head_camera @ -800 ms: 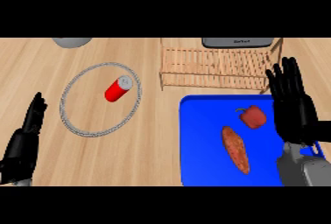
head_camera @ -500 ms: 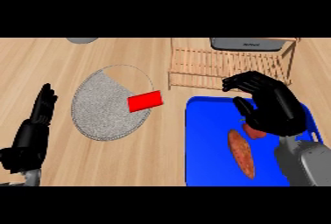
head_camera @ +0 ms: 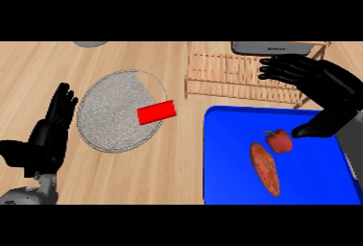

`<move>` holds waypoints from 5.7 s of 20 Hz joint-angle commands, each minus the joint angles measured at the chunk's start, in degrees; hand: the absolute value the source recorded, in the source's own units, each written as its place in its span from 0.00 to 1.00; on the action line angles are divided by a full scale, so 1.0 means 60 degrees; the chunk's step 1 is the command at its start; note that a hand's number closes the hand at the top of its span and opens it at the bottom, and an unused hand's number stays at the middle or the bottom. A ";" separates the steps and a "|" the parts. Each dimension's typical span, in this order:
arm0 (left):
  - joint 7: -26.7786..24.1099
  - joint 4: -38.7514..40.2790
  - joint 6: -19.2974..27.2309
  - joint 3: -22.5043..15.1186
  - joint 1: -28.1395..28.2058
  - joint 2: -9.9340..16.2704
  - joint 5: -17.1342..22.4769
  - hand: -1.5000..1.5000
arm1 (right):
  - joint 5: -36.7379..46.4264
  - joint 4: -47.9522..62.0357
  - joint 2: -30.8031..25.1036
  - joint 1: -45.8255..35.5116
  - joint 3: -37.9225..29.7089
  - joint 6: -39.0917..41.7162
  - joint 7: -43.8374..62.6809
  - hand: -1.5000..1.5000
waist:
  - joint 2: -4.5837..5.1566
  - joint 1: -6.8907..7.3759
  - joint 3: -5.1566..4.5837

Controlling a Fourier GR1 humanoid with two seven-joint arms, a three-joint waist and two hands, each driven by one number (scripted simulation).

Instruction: Pick the bell pepper from the tray and place it in the tiered shelf

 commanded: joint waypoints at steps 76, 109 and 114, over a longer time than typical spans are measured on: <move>0.0840 -0.0059 -0.1468 0.1528 -0.0155 -0.1442 -0.1464 0.50 | 1.8124 0.1317 -0.0053 0.0534 0.2659 -0.2662 -0.7738 1.00 | -0.0118 -0.0249 -0.0018; 0.1076 -0.0224 -0.1472 0.1724 -0.0113 -0.1444 -0.1367 0.50 | 1.7447 -0.6923 0.4830 -0.0564 0.4390 -0.3932 1.1995 1.00 | -0.0209 -0.0350 -0.0041; 0.0740 -0.0036 -0.1341 0.1545 -0.0028 -0.1763 -0.1560 0.50 | 1.7411 -0.6742 0.4829 -0.0872 0.3132 -0.3757 1.1315 1.00 | -0.0159 -0.0343 -0.0028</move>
